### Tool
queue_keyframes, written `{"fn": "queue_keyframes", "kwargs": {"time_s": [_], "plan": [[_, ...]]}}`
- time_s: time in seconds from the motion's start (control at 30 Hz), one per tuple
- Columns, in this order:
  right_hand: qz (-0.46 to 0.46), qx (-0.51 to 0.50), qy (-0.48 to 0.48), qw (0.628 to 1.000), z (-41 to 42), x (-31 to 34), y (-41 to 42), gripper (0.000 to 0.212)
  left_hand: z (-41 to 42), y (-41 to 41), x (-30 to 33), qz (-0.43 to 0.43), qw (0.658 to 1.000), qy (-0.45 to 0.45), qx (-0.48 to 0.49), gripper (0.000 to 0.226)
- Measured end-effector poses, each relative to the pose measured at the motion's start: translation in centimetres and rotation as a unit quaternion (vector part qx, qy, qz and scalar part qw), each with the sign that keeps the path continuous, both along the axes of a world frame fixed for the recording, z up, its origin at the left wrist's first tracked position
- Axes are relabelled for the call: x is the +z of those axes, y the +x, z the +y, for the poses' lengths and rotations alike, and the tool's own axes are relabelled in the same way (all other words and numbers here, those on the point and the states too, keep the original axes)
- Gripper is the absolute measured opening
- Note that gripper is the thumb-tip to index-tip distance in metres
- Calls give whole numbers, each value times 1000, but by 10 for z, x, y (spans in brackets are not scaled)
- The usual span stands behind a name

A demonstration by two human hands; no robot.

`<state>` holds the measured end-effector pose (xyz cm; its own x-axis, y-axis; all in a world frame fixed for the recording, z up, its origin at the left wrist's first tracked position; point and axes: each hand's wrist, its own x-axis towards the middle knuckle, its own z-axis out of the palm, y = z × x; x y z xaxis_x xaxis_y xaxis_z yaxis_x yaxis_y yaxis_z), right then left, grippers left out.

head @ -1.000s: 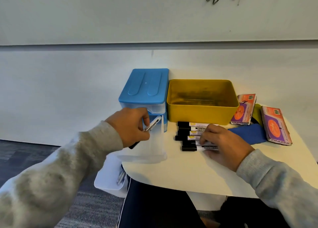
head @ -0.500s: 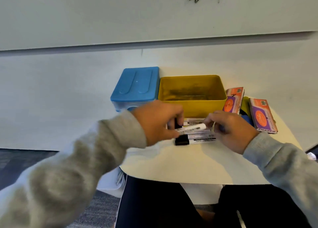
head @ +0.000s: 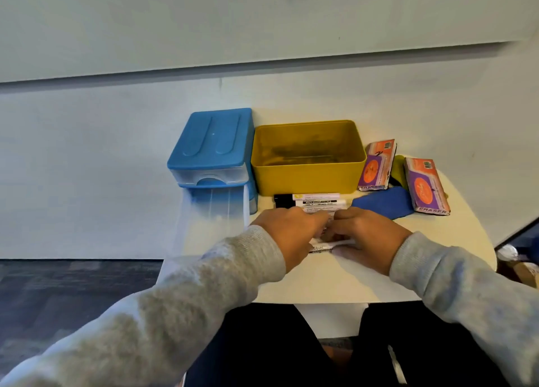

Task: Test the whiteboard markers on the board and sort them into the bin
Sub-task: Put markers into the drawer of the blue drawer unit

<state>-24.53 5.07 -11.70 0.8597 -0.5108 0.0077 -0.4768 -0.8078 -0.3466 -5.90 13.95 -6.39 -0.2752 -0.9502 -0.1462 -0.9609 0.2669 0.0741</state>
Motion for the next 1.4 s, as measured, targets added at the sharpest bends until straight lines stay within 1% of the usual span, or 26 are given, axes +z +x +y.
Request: {"fn": "queue_keyframes", "kwargs": {"time_s": [0.1,0.17,0.23,0.27,0.33,0.43,0.47,0.53,0.63,0.77,0.87,0.93,1.0,1.03,1.1,1.17,1.23,1.27,1.33,1.4], "plan": [[11,-1,-19,1000,1,-2,0,22,6,13,6,27,999,-11,-16,24],[-4,-5,-25,1000,1,-2,-1,21,12,25,14,53,997,-42,-38,28],[-22,-9,-26,999,4,0,0,20,18,38,23,87,991,-79,-67,37],[-32,-10,-28,999,5,0,1,18,20,46,25,89,988,-94,-83,44],[-51,-6,-34,998,7,0,5,15,24,64,32,66,989,-96,-93,69],[-69,-12,-51,996,9,-3,12,17,29,91,42,10,997,-46,-56,114],[-70,-20,-57,996,9,-5,15,17,31,101,44,-13,998,-40,-41,125],[-72,-37,-71,994,11,-7,19,18,34,117,45,-51,997,-49,-13,138],[-75,-50,-81,993,15,-7,24,19,37,131,44,-73,996,-53,14,146],[-71,-42,-86,993,16,-6,25,21,42,138,36,-66,996,-56,26,145],[-70,-49,-87,993,18,-2,26,18,48,139,27,-11,994,-112,18,134],[-82,-57,-74,992,22,2,27,19,57,139,20,74,982,-172,32,122],[-111,-61,-41,991,27,8,33,32,68,141,14,154,960,-226,53,115],[-128,-61,-20,990,30,13,38,43,73,145,12,181,952,-238,67,117],[-153,-64,26,986,39,23,50,71,80,154,8,224,942,-228,98,124],[-160,-64,74,982,47,30,68,106,85,167,1,256,936,-208,125,132],[-146,-53,85,984,53,35,90,134,89,181,-9,307,925,-162,158,139],[-134,-48,72,987,55,36,99,142,89,186,-15,343,915,-122,174,143],[-113,-46,31,992,54,37,118,149,87,193,-23,395,897,-36,194,151],[-95,-51,-6,994,51,37,131,152,83,195,-28,413,893,15,181,152]]}}
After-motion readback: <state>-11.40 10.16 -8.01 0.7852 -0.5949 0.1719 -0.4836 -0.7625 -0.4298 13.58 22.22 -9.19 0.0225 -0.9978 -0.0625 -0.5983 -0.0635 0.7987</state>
